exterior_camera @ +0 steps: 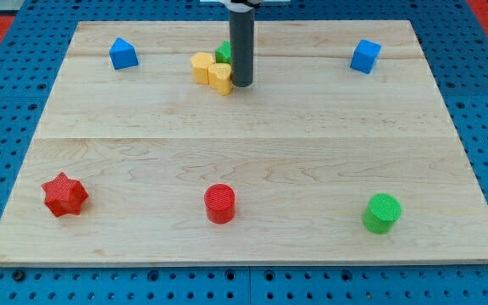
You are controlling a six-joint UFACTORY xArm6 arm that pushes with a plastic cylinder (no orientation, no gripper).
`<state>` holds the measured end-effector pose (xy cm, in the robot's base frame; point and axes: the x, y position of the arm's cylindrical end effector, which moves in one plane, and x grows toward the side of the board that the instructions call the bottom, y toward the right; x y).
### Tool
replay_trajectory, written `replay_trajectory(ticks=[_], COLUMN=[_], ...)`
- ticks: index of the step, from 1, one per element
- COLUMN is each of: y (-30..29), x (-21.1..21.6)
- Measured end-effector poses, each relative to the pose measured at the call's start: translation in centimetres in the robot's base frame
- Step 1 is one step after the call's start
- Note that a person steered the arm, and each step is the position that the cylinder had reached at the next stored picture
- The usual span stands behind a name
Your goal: Move your arm to the bottom right
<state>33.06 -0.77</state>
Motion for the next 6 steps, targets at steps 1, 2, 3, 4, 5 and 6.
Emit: replay_trajectory(ticks=[1, 2, 3, 4, 5, 6], y=[1.2, 1.7, 2.5, 9.6, 14.2, 18.5], x=[0.0, 0.0, 1.2, 5.4, 10.3, 15.2])
